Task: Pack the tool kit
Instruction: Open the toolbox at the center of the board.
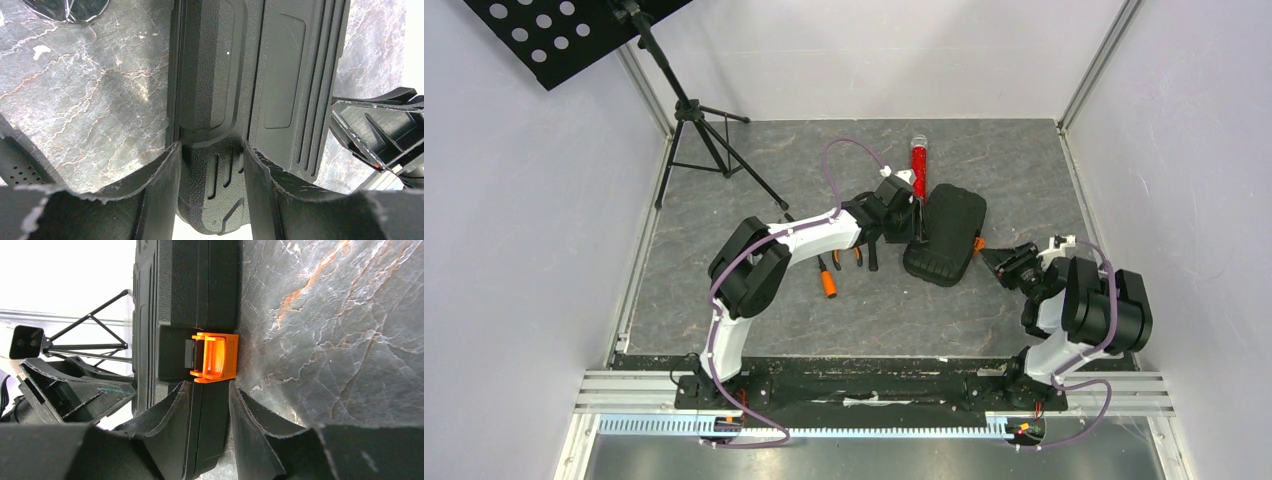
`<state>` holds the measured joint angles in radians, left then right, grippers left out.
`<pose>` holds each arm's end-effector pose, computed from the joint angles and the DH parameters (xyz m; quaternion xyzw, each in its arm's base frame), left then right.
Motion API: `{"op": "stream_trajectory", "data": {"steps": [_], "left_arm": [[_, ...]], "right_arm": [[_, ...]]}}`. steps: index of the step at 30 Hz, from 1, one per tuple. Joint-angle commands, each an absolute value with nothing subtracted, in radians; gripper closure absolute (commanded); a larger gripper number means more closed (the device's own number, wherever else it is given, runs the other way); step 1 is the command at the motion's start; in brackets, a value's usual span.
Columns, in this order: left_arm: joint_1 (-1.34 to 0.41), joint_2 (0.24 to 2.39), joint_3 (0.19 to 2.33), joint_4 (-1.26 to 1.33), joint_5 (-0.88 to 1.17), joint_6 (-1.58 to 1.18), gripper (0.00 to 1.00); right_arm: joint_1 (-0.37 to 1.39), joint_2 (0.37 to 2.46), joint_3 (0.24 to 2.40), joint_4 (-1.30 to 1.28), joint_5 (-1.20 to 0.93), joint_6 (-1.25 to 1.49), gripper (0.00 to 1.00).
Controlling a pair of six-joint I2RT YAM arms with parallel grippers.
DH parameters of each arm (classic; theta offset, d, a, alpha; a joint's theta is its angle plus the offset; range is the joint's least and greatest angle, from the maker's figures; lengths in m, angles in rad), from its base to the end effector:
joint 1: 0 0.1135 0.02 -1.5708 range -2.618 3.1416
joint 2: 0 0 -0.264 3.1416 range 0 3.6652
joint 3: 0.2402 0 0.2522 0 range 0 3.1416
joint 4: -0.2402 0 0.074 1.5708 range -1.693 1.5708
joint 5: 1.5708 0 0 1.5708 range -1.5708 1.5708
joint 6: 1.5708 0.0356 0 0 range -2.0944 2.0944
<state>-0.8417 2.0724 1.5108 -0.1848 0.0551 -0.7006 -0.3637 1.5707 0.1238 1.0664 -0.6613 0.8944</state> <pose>0.3094 -0.3493 0.1909 0.0756 0.9128 -0.2972 0.2696 0.1990 -0.0523 0.1039 0.3137 0.7404 0.3985 0.4412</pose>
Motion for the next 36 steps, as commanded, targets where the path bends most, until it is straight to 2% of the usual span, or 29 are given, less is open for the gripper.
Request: {"op": "stream_trajectory", "data": {"steps": [1,6,16,25,28,33,36], "left_arm": [[-0.861,2.087,1.464,-0.325,0.098,-0.715,0.47],[-0.861,2.086,1.463,-0.325,0.103,-0.717,0.47],[-0.86,2.088,1.459,-0.325,0.106,-0.718,0.47],[-0.857,2.087,1.45,-0.322,0.109,-0.72,0.47],[-0.857,2.09,1.451,-0.318,0.117,-0.721,0.47],[-0.857,2.09,1.449,-0.312,0.131,-0.725,0.47],[-0.857,2.086,1.44,-0.308,0.134,-0.729,0.47]], "right_arm": [[-0.366,1.664,0.146,1.32,-0.712,0.964,0.63],[-0.361,1.753,0.165,1.438,-0.735,1.006,0.64],[-0.355,1.833,0.194,1.432,-0.724,0.969,0.66],[-0.351,1.818,0.215,1.217,-0.675,0.832,0.58],[-0.341,1.845,0.227,1.31,-0.711,0.882,0.59],[-0.316,1.942,0.243,1.612,-0.775,1.055,0.66],[-0.307,1.987,0.249,1.742,-0.791,1.13,0.76]]}}
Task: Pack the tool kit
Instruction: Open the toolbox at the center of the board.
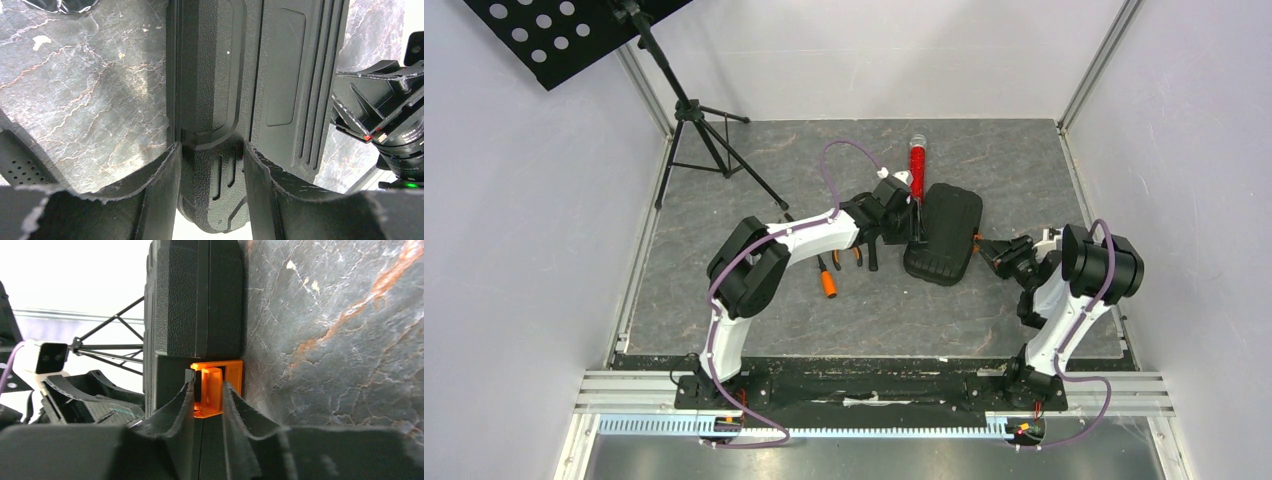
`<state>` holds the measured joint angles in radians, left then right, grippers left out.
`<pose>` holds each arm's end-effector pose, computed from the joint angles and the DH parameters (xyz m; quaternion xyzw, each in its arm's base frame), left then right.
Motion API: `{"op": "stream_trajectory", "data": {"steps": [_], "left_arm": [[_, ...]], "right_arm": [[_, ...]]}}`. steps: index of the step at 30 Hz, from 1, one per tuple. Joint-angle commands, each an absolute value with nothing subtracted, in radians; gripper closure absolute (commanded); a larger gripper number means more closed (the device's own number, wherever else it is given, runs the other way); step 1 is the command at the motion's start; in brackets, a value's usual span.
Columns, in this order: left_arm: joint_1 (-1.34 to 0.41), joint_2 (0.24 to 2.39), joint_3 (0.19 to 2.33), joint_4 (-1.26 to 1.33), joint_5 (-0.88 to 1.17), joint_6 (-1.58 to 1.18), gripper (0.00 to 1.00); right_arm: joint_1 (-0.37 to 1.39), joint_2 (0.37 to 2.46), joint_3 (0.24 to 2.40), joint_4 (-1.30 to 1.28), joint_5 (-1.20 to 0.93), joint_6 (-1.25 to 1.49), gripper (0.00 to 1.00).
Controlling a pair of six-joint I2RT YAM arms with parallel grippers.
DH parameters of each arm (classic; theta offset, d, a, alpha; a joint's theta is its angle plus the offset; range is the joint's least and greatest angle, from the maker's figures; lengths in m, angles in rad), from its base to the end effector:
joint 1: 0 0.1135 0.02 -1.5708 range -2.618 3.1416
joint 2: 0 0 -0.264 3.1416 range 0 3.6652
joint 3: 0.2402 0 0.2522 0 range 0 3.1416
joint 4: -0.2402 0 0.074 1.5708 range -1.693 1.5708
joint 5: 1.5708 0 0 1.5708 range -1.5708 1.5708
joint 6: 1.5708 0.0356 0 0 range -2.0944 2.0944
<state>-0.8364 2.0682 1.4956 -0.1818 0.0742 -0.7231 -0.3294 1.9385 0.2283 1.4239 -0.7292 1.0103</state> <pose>0.3091 -0.3463 0.1882 0.0666 0.9149 -0.3031 0.2581 0.2317 -0.0541 0.0805 0.2971 0.7191 0.4560 0.4322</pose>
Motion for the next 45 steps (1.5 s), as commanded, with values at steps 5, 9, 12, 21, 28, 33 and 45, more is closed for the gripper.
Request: {"op": "stream_trajectory", "data": {"steps": [5,9,12,21,28,33,45], "left_arm": [[-0.856,2.066,1.421,-0.296,0.137,-0.735,0.47],[-0.854,2.034,1.401,-0.27,0.155,-0.755,0.47],[-0.854,2.004,1.381,-0.243,0.173,-0.779,0.46],[-0.856,1.895,1.299,-0.108,0.227,-0.883,0.29],[-0.854,1.75,1.201,-0.049,0.176,-0.926,0.23],[-0.847,1.589,1.083,-0.059,0.078,-0.919,0.22],[-0.845,1.297,1.022,-0.292,-0.123,-0.771,0.22]], "right_arm": [[-0.308,1.942,0.23,1.774,-0.794,1.135,0.97],[-0.31,1.833,0.229,1.67,-0.793,1.087,1.0],[-0.31,1.728,0.243,1.519,-0.789,1.001,1.0],[-0.306,1.295,0.524,0.429,-0.578,0.366,1.0],[-0.212,1.168,0.754,0.062,-0.324,0.103,1.0],[-0.056,1.144,0.855,-0.095,-0.072,-0.055,1.0],[0.305,1.116,0.778,-0.212,0.426,-0.152,1.0]]}}
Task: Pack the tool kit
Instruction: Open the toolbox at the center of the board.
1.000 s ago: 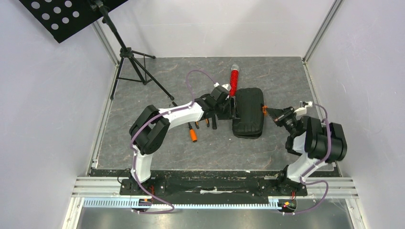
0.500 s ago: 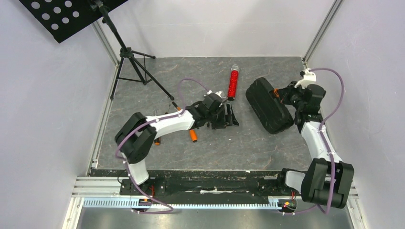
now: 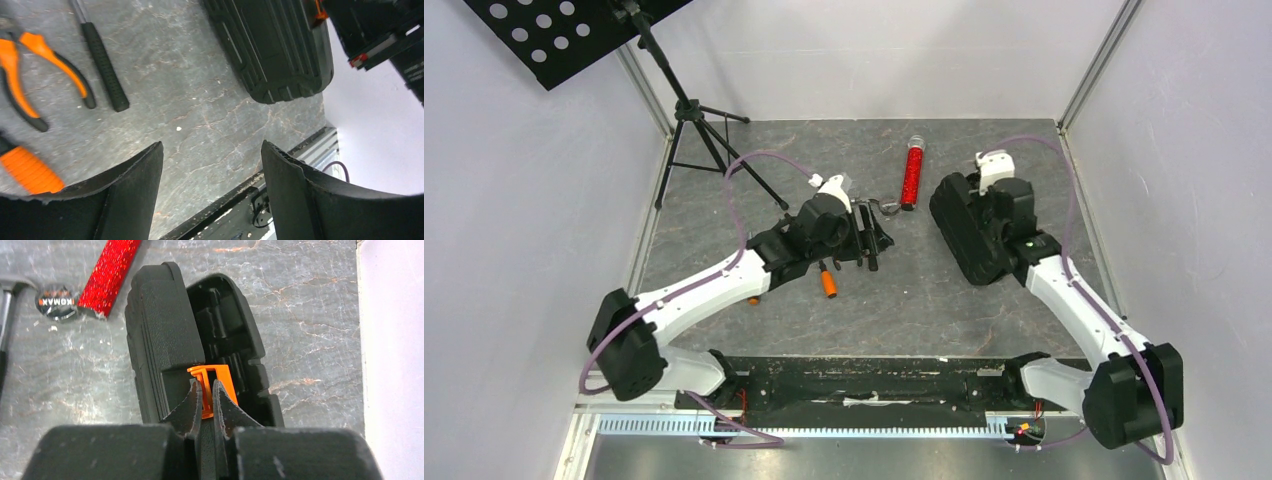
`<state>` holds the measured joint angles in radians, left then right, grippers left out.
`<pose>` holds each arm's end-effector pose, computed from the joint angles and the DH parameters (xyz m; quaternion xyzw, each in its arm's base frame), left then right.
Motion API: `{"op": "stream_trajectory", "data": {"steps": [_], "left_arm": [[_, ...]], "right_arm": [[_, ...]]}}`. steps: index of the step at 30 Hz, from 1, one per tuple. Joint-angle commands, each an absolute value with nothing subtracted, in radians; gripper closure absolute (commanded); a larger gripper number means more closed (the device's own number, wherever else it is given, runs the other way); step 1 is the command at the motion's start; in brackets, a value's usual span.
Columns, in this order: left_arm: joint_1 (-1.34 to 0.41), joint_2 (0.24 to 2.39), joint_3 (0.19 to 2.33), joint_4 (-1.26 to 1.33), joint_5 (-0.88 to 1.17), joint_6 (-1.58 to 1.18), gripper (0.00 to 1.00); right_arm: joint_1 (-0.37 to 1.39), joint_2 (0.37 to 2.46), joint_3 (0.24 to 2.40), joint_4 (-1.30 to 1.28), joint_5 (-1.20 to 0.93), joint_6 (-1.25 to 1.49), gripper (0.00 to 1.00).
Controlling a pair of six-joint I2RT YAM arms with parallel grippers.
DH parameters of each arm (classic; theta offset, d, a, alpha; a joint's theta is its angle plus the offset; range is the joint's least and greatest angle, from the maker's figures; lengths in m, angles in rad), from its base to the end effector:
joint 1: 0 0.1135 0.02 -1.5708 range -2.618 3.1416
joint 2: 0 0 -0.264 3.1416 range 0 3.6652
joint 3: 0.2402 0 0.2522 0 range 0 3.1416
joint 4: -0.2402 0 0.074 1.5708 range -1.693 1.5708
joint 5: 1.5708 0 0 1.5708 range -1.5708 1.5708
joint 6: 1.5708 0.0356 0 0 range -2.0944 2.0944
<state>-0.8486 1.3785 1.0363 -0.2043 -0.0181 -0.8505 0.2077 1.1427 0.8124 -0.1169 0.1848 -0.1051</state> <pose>0.2081 -0.2352 0.2900 -0.0053 0.8717 -0.3628 0.3295 0.2556 0.0472 0.2839 -0.0827 0.8401 -0.0508 0.5337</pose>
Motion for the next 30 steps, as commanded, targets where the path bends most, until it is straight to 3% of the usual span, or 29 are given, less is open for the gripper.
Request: {"op": "stream_trajectory", "data": {"steps": [1,10,23,25,30], "left_arm": [[-0.845,1.282,1.02,-0.304,-0.137,-0.764,0.22],[-0.845,1.234,1.017,-0.336,-0.181,-0.741,0.22],[-0.845,1.15,0.901,-0.333,-0.243,-0.767,0.22],[-0.845,1.133,0.88,-0.333,-0.245,-0.776,0.22],[-0.845,1.102,0.837,-0.333,-0.25,-0.795,0.22]], "right_arm": [[0.339,1.111,0.773,-0.222,0.468,-0.156,1.0],[0.486,1.072,0.816,-0.277,0.567,-0.199,1.0],[0.872,1.155,0.741,-0.337,0.843,-0.252,0.99],[0.909,1.174,0.732,-0.353,0.834,-0.224,0.96],[0.968,1.184,0.753,-0.385,0.721,-0.175,0.7]]}}
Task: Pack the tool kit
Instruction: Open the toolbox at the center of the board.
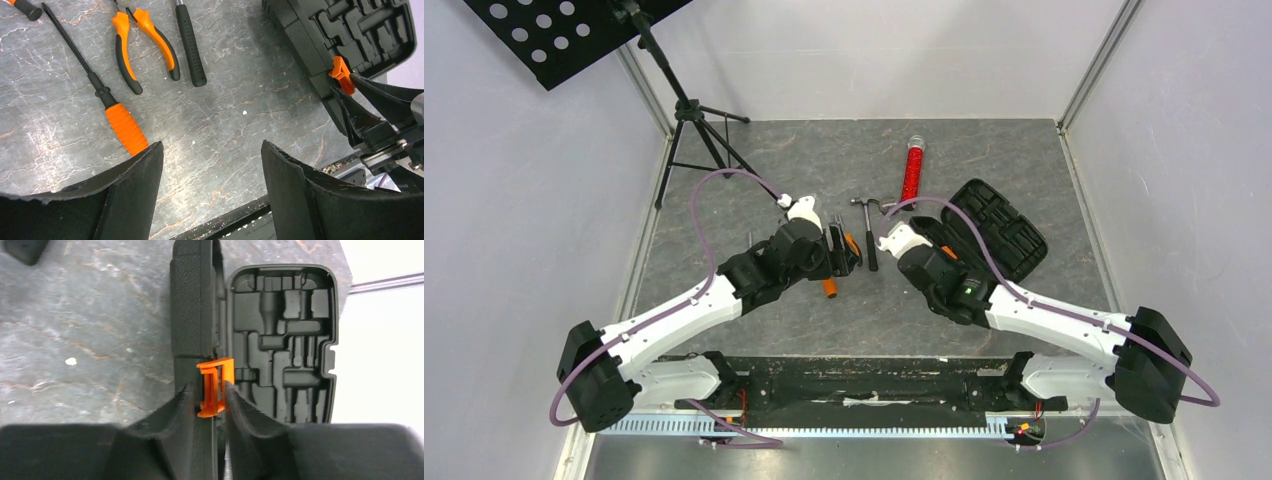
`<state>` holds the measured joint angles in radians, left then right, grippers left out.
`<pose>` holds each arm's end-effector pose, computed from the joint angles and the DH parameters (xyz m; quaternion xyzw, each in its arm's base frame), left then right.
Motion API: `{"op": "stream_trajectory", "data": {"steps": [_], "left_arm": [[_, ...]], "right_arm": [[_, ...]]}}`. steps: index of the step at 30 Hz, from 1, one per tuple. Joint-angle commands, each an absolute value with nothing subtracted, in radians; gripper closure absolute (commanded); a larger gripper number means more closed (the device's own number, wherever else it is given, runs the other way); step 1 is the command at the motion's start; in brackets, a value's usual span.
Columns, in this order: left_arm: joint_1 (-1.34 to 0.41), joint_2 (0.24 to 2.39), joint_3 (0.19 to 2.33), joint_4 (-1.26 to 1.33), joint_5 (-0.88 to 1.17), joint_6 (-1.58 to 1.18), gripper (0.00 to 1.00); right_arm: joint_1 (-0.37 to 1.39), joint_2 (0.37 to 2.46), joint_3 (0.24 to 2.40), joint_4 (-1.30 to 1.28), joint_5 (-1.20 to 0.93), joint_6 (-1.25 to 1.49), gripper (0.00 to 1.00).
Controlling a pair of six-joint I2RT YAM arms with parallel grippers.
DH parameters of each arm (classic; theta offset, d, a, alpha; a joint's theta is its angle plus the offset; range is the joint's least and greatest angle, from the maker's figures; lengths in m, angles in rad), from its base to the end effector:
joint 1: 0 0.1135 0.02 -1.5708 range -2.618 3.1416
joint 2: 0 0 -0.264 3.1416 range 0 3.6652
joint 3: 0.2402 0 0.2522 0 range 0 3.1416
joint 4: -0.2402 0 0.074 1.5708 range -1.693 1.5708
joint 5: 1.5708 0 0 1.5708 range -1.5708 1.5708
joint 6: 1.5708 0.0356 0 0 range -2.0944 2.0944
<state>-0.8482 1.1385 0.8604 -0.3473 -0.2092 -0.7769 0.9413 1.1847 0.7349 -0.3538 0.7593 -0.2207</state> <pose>0.1706 -0.1824 0.2799 -0.0159 0.8866 -0.2648 0.3789 0.1591 0.1768 0.2337 -0.3568 0.7961 -0.1990 0.4465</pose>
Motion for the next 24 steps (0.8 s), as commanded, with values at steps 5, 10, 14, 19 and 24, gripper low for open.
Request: {"op": "stream_trajectory", "data": {"steps": [5,10,14,19,24], "left_arm": [[-0.845,1.102,0.829,-0.324,-0.229,-0.796,0.22],[-0.845,1.119,0.847,-0.305,-0.187,-0.776,0.22],[-0.847,1.145,0.871,-0.288,-0.134,-0.76,0.22],[-0.862,1.217,0.916,-0.252,-0.038,-0.754,0.26],[-0.907,1.313,0.976,-0.191,0.038,-0.77,0.34]], "right_arm": [[0.967,1.151,0.802,-0.418,0.624,-0.17,0.36],[0.923,1.116,0.876,-0.472,0.49,-0.173,0.25],[0.785,1.065,0.888,-0.469,0.385,-0.147,0.22],[0.562,1.04,0.843,-0.444,0.126,-0.061,0.16],[0.372,1.034,0.731,-0.35,-0.111,0.04,0.09]]}}
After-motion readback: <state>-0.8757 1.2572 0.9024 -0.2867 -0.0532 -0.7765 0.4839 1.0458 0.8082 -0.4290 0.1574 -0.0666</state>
